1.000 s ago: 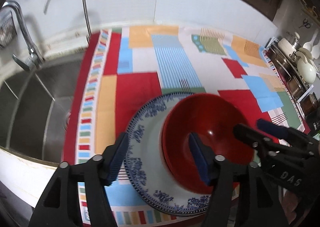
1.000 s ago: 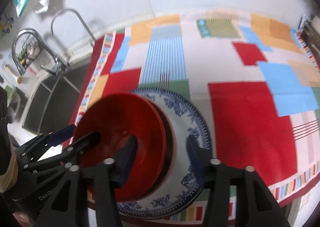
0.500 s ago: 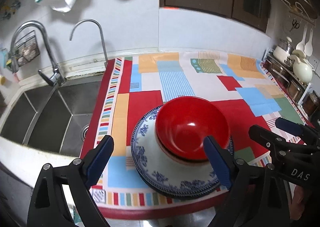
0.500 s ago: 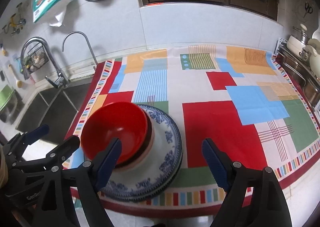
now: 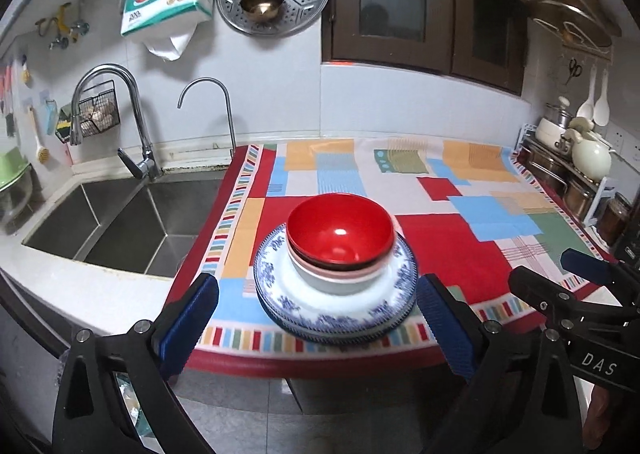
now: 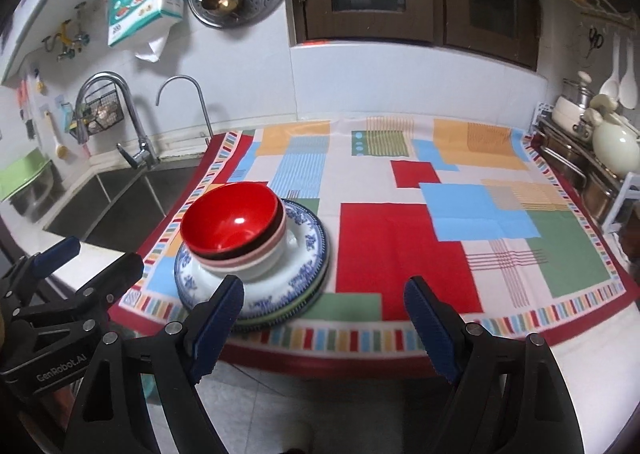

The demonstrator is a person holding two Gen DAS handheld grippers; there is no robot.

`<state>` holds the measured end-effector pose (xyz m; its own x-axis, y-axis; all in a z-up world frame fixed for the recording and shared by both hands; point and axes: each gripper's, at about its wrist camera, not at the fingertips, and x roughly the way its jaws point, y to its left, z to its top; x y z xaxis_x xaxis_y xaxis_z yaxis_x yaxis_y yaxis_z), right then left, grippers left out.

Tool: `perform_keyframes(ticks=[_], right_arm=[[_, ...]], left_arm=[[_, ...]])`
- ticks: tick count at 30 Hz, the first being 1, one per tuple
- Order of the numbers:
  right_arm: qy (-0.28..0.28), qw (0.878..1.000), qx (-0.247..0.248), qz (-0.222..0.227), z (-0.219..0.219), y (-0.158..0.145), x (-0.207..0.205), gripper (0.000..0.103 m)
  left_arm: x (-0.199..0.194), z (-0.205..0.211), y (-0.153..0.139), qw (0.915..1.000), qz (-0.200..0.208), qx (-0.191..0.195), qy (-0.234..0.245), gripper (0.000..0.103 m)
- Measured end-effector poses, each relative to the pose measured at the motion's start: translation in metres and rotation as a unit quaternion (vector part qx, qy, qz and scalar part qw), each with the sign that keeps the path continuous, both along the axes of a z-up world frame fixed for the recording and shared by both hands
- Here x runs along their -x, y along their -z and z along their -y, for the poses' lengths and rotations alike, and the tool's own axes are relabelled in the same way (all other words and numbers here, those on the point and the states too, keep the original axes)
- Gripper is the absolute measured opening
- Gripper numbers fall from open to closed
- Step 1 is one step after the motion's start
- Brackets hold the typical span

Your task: Organize plates and bowls

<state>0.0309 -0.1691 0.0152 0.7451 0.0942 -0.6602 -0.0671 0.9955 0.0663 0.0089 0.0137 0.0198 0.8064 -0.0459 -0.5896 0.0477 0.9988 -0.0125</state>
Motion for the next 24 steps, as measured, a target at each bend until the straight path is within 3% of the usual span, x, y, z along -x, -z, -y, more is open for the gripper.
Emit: perform_keyframes(ticks=[12, 24], right_arm=[[0.017, 0.999, 0.009, 0.033, 0.027, -0.015, 0.079, 0.088], [0.012, 0.999, -0.003, 0.049, 0.038, -0.02, 0.123, 0.088]], left_arm=[[0.07, 0.024, -0.015, 0.9991, 0.041, -0.005, 0.006, 0.102], [0.11, 0.034, -0.023, 0.9983, 0.057, -0.014, 0.001, 0.103]])
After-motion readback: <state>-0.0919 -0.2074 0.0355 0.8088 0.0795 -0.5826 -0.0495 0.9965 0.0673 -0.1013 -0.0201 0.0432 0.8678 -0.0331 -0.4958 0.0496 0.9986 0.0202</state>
